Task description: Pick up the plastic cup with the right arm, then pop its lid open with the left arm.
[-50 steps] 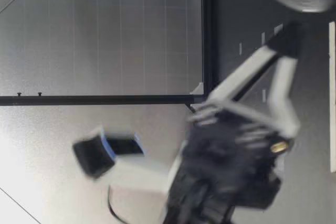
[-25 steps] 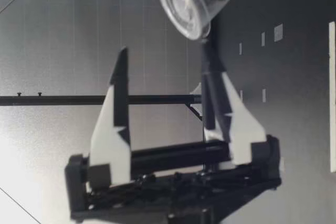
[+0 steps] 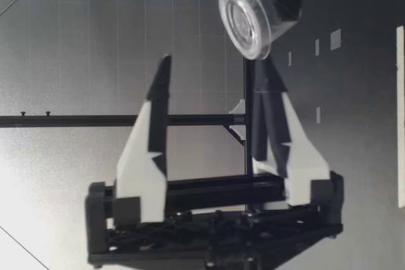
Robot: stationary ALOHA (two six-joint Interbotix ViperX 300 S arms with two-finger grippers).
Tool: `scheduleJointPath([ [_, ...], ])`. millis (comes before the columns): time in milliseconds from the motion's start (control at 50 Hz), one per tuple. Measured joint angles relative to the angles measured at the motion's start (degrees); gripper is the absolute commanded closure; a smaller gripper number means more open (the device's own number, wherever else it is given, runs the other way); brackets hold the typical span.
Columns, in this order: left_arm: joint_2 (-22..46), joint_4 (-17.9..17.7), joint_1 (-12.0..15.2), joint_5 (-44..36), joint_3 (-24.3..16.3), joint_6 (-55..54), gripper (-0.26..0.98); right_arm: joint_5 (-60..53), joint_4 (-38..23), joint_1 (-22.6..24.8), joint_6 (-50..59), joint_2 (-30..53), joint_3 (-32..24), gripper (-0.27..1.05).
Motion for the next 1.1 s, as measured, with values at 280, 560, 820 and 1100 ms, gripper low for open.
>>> scheduleJointPath([
  [280,-0.4,0.4,0.0,-0.8,0.3,2.5,-0.03,6.9,0.3,0.3,5.5,2.9,-0.4,0.43],
  [560,-1.1,-0.1,-0.2,-1.2,0.3,9.3,-0.03,11.0,0.4,2.2,8.0,0.3,1.4,0.43],
  [820,-1.8,-0.1,-0.1,0.2,1.8,33.8,-0.02,8.7,0.4,2.2,9.8,-8.0,1.2,0.43],
  [1100,-8.9,0.0,-0.2,3.3,6.8,72.6,-0.02,-1.5,0.4,2.2,14.2,-12.0,2.5,0.43],
])
